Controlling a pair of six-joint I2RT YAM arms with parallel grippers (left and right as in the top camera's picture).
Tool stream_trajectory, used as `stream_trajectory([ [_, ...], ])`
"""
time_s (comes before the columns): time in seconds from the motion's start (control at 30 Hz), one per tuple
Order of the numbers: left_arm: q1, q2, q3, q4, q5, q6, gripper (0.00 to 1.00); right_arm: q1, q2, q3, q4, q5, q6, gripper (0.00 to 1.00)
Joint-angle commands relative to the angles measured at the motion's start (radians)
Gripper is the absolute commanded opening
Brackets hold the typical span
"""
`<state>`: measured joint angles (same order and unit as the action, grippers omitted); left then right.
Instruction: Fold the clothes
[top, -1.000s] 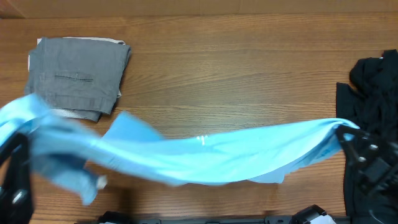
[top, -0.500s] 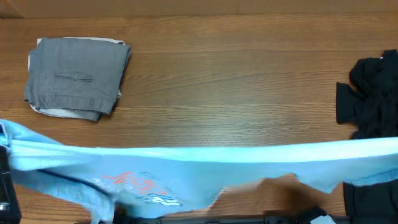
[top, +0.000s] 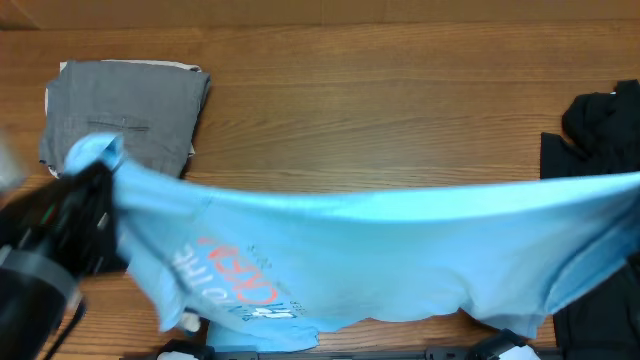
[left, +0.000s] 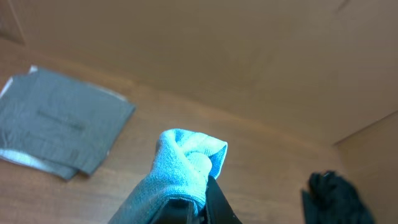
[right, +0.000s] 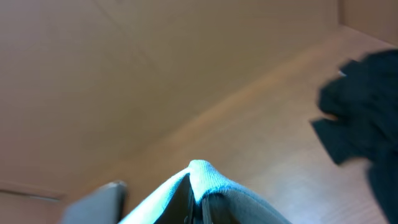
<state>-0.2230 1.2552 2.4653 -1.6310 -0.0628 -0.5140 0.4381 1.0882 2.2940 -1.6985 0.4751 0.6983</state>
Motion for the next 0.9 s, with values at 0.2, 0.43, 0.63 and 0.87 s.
stream_trajectory([
  [0.2, -0.002, 0.407, -0.042, 0.013, 0.011, 0.036, 0.04, -0.059, 0.148, -0.330, 0.037, 0.197, 0.113, 0.04],
  [0.43, -0.002, 0.621, -0.042, 0.099, 0.011, 0.039, 0.04, -0.356, 0.460, -0.330, 0.179, -0.045, -0.100, 0.04],
  [0.63, -0.002, 0.816, -0.042, 0.159, 0.010, 0.039, 0.04, -0.509, 0.717, -0.330, 0.329, -0.220, -0.245, 0.04],
  [0.87, 0.000, 1.057, -0.042, 0.282, 0.008, 0.043, 0.04, -0.556, 0.975, -0.331, 0.509, -0.275, -0.334, 0.04],
])
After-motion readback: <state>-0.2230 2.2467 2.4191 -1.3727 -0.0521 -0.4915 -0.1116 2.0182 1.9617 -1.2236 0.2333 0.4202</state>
